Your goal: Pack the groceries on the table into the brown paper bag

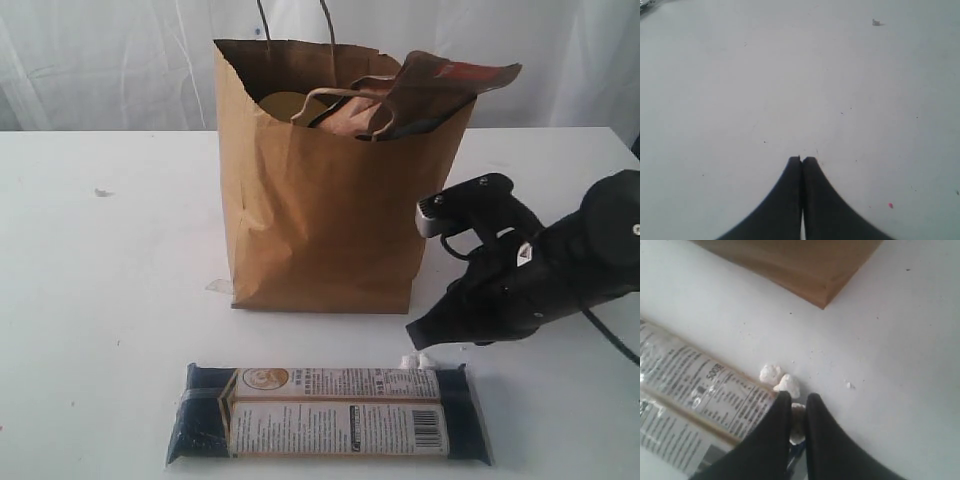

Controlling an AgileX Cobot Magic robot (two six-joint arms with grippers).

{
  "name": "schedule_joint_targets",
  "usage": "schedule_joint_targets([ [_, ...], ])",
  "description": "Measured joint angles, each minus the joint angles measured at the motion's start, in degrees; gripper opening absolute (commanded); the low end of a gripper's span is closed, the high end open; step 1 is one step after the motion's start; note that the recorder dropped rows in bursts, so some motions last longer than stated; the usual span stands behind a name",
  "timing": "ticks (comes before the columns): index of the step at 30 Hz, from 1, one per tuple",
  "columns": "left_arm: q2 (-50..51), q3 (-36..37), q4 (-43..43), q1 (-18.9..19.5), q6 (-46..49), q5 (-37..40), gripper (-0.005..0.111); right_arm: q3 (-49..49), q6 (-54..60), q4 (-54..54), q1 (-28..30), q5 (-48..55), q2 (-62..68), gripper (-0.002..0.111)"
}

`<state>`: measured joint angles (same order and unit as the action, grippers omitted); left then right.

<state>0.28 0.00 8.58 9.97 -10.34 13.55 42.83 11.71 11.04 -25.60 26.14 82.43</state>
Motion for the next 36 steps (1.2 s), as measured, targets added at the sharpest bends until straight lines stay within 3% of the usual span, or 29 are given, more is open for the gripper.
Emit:
schedule_joint_targets([
  [8,0.00,0.00,0.00,0.00,0.00,0.00,0.000,0.00,0.00,4.35,0.00,24.09,-19.19,0.000],
  [12,0.00,0.00,0.00,0.00,0.00,0.00,0.000,3.11,9.65,20.25,0.00,26.64,-29.71,0.000],
  [15,0.00,0.00,0.00,0.00,0.00,0.00,0.000,9.41,13.15,26.93,0.00,26.12,-30.60,0.000],
  [19,0.00,0.00,0.00,0.00,0.00,0.00,0.000,21.51,14.39,30.54,0.00,25.77,-25.70,0.000],
  [25,0.00,0.00,0.00,0.00,0.00,0.00,0.000,39.49,15.49,31.29,0.00,23.11,-8.12,0.000],
  [31,0.00,0.00,0.00,0.00,0.00,0.00,0.000,47.36,18.21,31.37,0.00,14.42,4.92,0.000],
  [36,0.00,0.00,0.00,0.00,0.00,0.00,0.000,48.39,18.38,27.91,0.00,8.44,11.19,0.002],
])
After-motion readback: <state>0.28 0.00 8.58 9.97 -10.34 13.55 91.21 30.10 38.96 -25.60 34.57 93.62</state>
